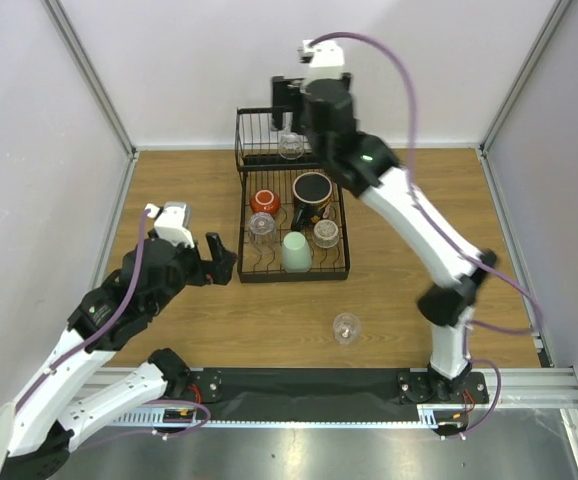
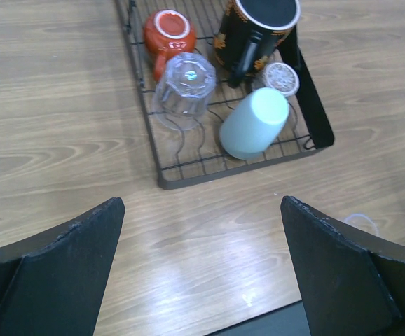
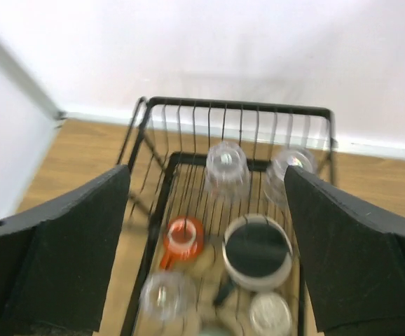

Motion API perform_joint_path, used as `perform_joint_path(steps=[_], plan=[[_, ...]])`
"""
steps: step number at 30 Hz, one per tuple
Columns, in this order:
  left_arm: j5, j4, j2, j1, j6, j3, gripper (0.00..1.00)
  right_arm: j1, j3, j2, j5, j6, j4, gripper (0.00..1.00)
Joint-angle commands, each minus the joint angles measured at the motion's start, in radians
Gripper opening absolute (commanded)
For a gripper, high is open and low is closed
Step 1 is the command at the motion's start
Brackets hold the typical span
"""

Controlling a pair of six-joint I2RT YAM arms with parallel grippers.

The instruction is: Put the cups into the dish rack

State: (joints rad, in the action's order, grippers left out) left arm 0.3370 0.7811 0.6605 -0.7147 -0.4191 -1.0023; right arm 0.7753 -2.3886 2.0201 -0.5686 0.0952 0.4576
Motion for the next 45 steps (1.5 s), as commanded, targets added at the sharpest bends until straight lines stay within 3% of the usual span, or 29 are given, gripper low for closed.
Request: perform_joint_path(steps=[1, 9, 11, 13, 16, 18, 24, 29, 45], plan=[[-0.059, -0.071, 0.049, 0.009, -0.033, -0.062, 1.00, 0.024, 0.127, -0.227, 0.024, 0.063, 0.140, 0.95], [-0.079, -0.141, 0.143, 0.011, -0.138, -0.078, 1.00, 0.025, 0.731, -0.670, 0.177, 0.245, 0.414, 0.76], [-0.119, -0.181, 0.171, 0.009, -0.168, -0.079, 1.00, 0.025, 0.893, -0.754, 0.222, 0.303, 0.476, 0.67], [-0.157, -0.204, 0.192, 0.009, -0.205, -0.082, 1.00, 0.025, 0.971, -0.790, 0.297, 0.346, 0.541, 0.54], [-0.199, -0.258, 0.231, 0.011, -0.256, -0.078, 0.99, 0.030, 1.136, -0.842, 0.442, 0.400, 0.569, 0.44], [-0.228, -0.278, 0.266, 0.009, -0.282, -0.075, 0.99, 0.038, 1.233, -0.853, 0.521, 0.426, 0.581, 0.43], [-0.354, -0.295, 0.359, 0.011, -0.316, -0.113, 0.93, 0.059, 1.361, -0.879, 0.559, 0.449, 0.550, 0.46], [-0.374, -0.295, 0.386, 0.009, -0.345, -0.119, 0.90, 0.065, 1.439, -0.853, 0.648, 0.420, 0.463, 0.50], [-0.375, -0.267, 0.343, 0.009, -0.340, -0.121, 0.90, 0.078, 1.505, -0.699, 0.622, 0.410, 0.332, 0.40]])
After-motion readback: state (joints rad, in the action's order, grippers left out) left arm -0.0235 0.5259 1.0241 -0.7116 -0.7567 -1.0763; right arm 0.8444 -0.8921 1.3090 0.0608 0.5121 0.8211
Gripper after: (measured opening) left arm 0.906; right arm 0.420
